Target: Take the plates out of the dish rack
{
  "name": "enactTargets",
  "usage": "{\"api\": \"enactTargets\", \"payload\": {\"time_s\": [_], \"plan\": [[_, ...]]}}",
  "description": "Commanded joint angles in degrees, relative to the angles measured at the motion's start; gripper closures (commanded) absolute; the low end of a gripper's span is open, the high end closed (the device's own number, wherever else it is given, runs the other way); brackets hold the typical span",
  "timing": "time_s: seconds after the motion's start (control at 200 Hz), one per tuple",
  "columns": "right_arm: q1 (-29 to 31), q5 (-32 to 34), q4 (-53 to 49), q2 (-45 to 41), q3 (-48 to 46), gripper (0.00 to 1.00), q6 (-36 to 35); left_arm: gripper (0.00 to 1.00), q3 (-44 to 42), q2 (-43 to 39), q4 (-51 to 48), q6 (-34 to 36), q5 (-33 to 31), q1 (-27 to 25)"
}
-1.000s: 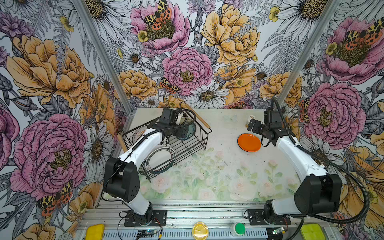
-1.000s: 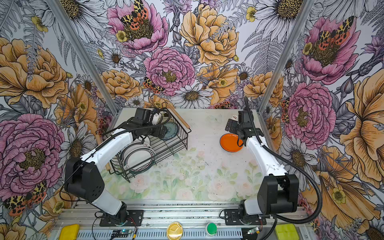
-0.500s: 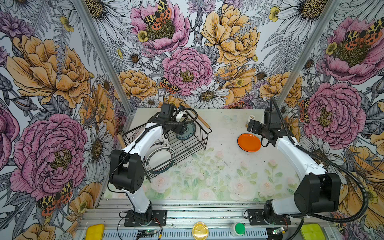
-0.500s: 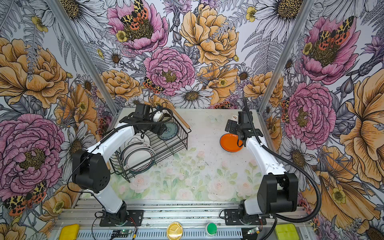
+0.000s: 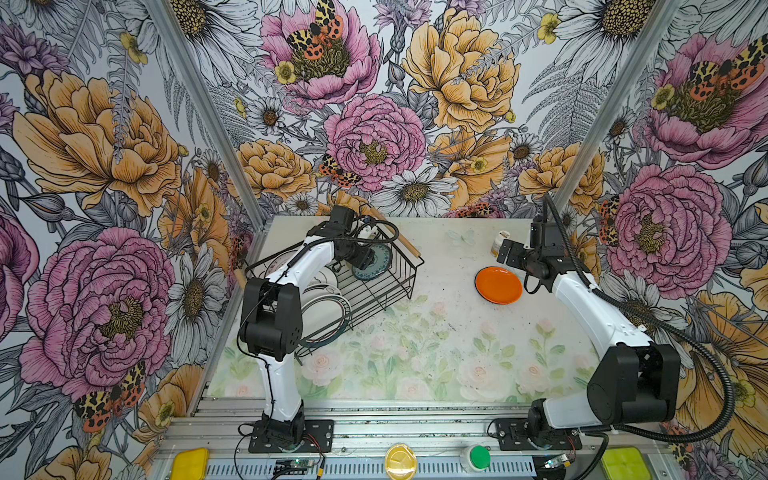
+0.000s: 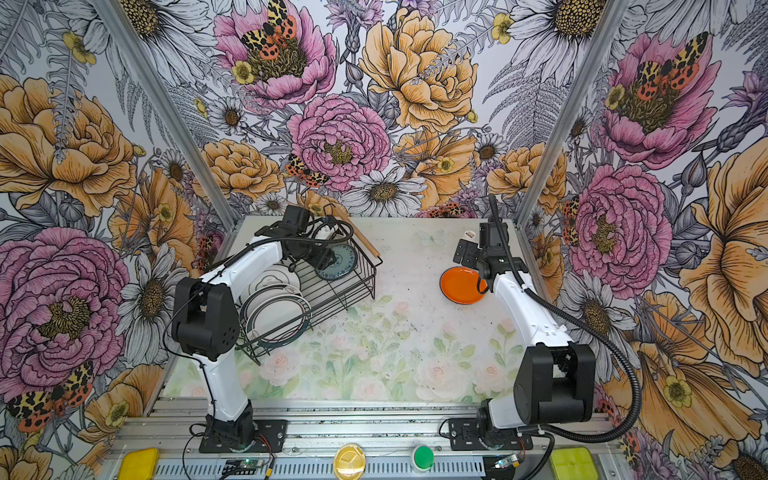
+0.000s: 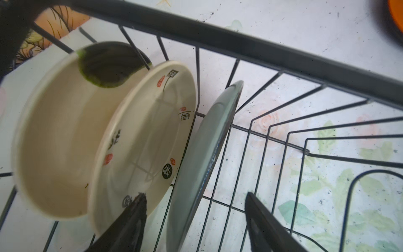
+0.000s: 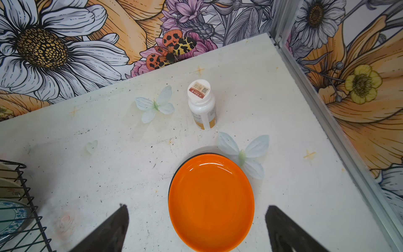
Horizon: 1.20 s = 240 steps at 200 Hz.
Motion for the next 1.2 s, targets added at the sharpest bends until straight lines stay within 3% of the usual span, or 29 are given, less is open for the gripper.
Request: {"api": "enactTargets", "payload": {"time_s": [0.0,0.27,0.43,0.901,1.011,1.121,1.196], "plan": [[-0.4,1.0,1.2,0.8,0.0,0.01,-0.3,0.38,2.6,0.9,-1.8,2.6,1.9,0.8],[-0.7,1.4,1.2,1.4,-0.4,0.01,0.1,0.45,6.3,4.9,-3.1,3.4,1.8,1.2],[-0.7,1.5,1.2,2.2,-0.3,0.01,0.5,0.6,7.5,6.0,-3.7,4.1,2.4,1.5],[-0.7,0.9,1.1,1.3,-0.5,0.01,-0.2,0.77,9.9,8.2,-4.6,4.8,2.8,2.2],[-0.7,0.9,1.1,1.0,-0.5,0.01,-0.2,0.83,9.8,8.1,-4.6,5.1,2.9,2.3],[-0.7,1.4,1.1,0.7,-0.7,0.01,-0.1,0.96,9.8,8.0,-5.0,5.3,3.5,2.3],[-0.8,1.4,1.1,0.6,-0.9,0.01,-0.1,0.97,9.8,7.8,-5.2,5.1,3.6,2.3]]}}
